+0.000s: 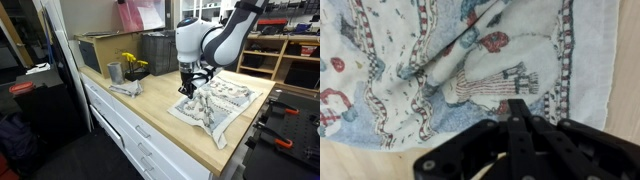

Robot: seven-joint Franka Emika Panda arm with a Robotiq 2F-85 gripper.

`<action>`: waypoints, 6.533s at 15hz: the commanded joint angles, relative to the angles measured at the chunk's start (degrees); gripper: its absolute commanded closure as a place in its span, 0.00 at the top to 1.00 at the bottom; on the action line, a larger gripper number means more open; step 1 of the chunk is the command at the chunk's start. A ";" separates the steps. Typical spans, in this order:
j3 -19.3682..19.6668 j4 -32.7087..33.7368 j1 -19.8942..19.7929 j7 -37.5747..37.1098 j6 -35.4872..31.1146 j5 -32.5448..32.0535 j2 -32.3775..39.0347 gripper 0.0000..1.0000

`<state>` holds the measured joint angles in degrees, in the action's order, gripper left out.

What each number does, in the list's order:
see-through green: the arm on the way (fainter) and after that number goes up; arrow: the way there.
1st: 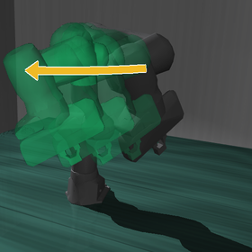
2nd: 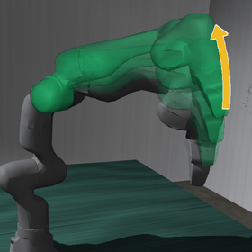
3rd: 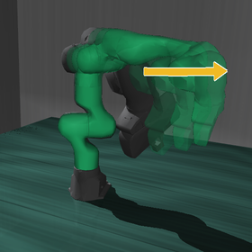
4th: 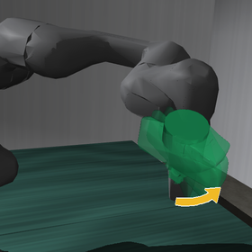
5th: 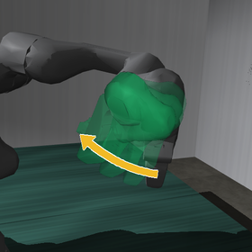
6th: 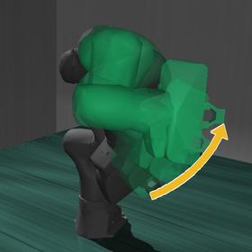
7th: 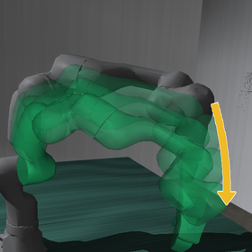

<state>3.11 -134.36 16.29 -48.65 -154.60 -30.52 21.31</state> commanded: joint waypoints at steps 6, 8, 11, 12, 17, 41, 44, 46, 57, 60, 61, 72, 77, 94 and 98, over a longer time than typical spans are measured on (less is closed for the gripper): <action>1.02 8.85 -3.02 4.93 -1.61 15.75 8.26 0.00; 1.49 10.40 -2.77 5.78 -2.00 18.03 9.58 0.00; 2.25 11.54 -1.99 5.89 -2.12 19.81 11.27 0.00; 2.92 11.69 -1.30 5.35 -1.60 19.70 11.66 0.00; 2.84 12.22 -1.33 6.19 -1.72 20.79 12.89 0.00; 0.03 29.29 0.75 6.99 -2.35 27.70 23.77 0.00; -0.05 32.80 0.90 6.76 -2.21 28.31 25.77 0.00; -0.15 35.06 0.97 6.62 -2.00 28.97 27.05 0.00; 6.46 32.24 4.50 3.63 -1.23 26.84 19.14 0.00; 11.45 31.21 6.06 0.47 -0.75 25.57 17.49 0.00; 13.78 30.89 6.82 -1.50 -0.66 24.77 17.36 0.00; 21.33 31.72 -3.57 -6.65 7.39 21.67 20.61 0.00; 17.45 32.65 -13.76 0.16 11.98 24.37 21.18 0.28; 19.55 36.82 -17.53 -20.24 20.07 25.51 27.23 0.75; 19.61 36.98 -17.38 -22.90 19.68 25.23 28.14 0.51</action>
<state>22.26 -98.87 -1.33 -68.84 -136.10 -5.11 48.65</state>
